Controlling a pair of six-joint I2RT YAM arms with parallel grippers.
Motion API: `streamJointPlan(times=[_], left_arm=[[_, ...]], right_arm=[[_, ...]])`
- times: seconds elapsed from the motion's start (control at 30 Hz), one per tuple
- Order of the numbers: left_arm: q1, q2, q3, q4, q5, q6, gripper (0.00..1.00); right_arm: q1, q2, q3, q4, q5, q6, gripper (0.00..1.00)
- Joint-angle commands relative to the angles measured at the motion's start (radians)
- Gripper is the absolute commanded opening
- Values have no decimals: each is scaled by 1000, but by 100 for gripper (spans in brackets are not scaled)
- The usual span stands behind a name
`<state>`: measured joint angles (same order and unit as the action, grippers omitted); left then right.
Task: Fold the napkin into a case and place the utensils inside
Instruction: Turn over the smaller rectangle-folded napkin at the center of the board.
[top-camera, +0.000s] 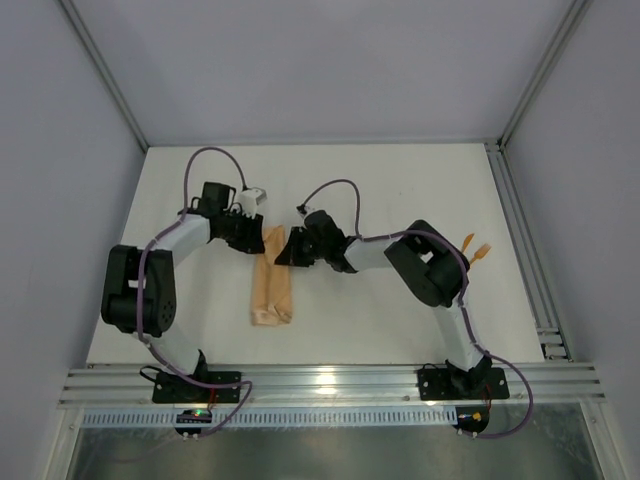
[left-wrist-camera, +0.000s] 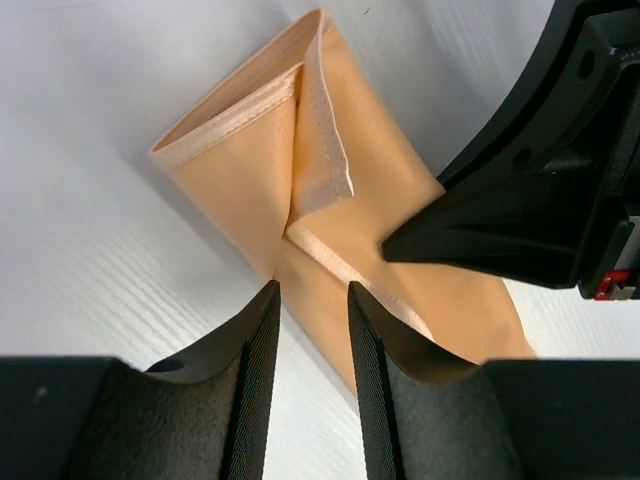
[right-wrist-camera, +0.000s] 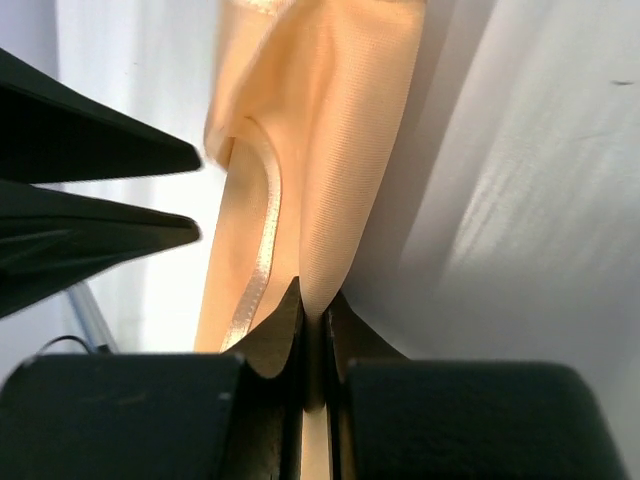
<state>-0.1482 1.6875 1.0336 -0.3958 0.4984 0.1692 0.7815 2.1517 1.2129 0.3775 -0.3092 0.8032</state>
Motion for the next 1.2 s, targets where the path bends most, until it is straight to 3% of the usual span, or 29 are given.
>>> streamJointPlan(times=[0.0,0.4,0.63,0.77,0.97,1.17], left_arm=[[19,-60,55,-77,34,19,36],[44,-54,62,-109,-9,29,38],[44,-84,57,-112,-43,62,38],[52,-92,59,-112,-40,62,38],[62,-103,57,-121,-49,73,38],[76,-118,62,-123,-54,78,38]], right_arm=[[-4,-110,-1,-124,100,-157,3],[-45,-184,39,-287,110,-315,3],[-62,-259,138,-622,284,-574,3],[-97,-318,131,-707,305,-648,3],[-108,-404,132,-862,533,-792,3],[-105,-391,169,-999,859,-958,3]])
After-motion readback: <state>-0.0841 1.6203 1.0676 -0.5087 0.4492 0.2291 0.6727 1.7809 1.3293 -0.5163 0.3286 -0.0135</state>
